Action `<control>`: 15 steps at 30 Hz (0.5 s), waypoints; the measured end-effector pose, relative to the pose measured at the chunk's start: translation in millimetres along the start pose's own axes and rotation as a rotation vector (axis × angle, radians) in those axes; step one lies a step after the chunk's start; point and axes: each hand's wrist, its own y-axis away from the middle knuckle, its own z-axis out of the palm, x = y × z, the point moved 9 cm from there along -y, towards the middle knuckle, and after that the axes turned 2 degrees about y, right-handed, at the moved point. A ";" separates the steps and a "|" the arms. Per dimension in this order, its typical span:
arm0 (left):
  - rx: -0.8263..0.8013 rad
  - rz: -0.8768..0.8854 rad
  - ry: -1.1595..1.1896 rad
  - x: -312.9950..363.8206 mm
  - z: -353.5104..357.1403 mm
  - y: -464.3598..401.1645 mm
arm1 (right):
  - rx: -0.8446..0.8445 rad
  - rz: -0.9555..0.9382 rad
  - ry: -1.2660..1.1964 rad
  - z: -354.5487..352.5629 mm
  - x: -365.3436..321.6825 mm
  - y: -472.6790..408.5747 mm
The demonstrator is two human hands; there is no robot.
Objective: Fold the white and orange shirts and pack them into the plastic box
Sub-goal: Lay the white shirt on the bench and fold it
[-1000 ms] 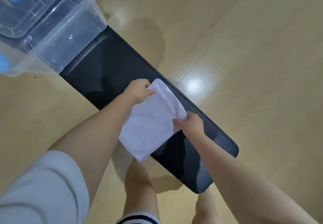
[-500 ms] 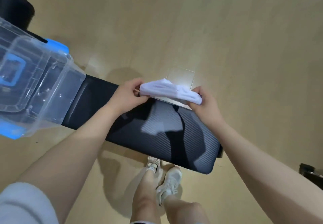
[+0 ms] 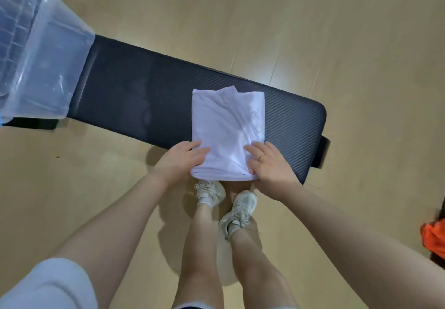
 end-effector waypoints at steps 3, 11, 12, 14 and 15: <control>0.061 -0.283 0.415 -15.2 -0.2 16.7 | -0.092 -0.023 -0.149 5.1 -3.8 9.8; 0.330 -0.543 1.144 -40.3 -33.7 12.0 | 0.208 0.612 -1.040 -36.3 64.3 -4.6; 0.352 -0.537 1.169 -40.2 -38.6 5.6 | 0.225 0.627 -1.068 -37.5 68.1 -10.6; 0.389 -0.515 1.212 -41.5 -47.5 -8.2 | 0.271 0.674 -1.055 -39.7 75.6 -21.4; 0.408 -0.511 1.212 -43.7 -51.5 -14.5 | 0.301 0.704 -1.037 -39.4 80.1 -26.7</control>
